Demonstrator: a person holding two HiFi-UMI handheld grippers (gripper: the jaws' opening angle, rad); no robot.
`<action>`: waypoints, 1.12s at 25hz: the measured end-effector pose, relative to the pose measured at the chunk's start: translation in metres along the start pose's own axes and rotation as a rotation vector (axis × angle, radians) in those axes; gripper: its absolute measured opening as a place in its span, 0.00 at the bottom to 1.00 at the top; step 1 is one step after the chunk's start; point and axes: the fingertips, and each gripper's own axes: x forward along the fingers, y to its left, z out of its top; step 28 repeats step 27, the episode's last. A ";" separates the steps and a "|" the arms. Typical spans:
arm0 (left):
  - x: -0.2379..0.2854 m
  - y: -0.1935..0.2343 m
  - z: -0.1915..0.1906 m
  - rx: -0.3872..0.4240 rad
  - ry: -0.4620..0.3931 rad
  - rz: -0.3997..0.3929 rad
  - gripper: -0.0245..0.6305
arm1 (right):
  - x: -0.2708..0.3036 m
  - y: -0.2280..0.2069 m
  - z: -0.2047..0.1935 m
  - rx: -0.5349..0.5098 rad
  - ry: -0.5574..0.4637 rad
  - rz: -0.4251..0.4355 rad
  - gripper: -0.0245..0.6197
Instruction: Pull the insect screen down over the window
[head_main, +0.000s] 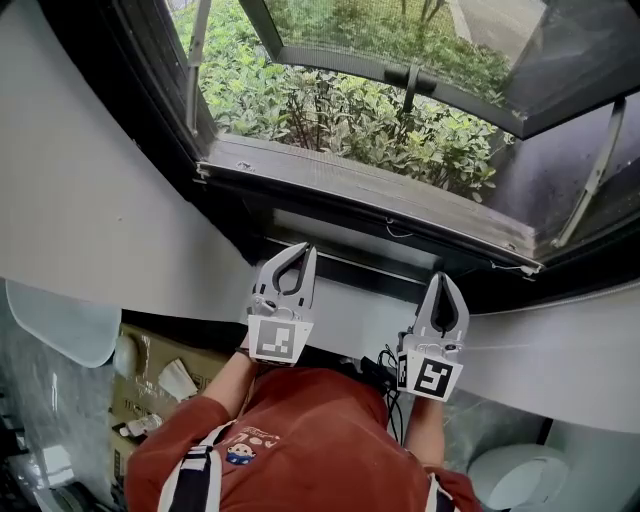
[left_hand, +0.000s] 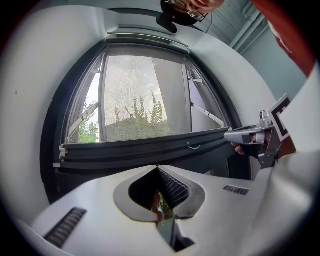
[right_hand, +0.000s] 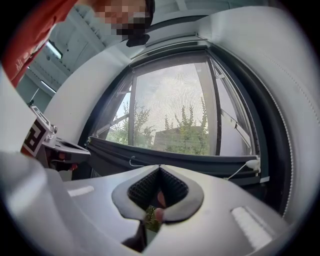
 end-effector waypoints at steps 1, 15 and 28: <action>0.000 0.000 0.000 0.005 -0.001 0.002 0.05 | 0.000 0.000 0.000 -0.002 0.001 -0.001 0.05; 0.000 0.005 0.003 0.002 -0.013 0.017 0.05 | 0.003 0.002 -0.001 -0.026 0.011 0.001 0.05; 0.001 0.004 0.007 0.011 -0.023 0.019 0.05 | 0.004 0.001 0.002 -0.042 0.008 0.002 0.05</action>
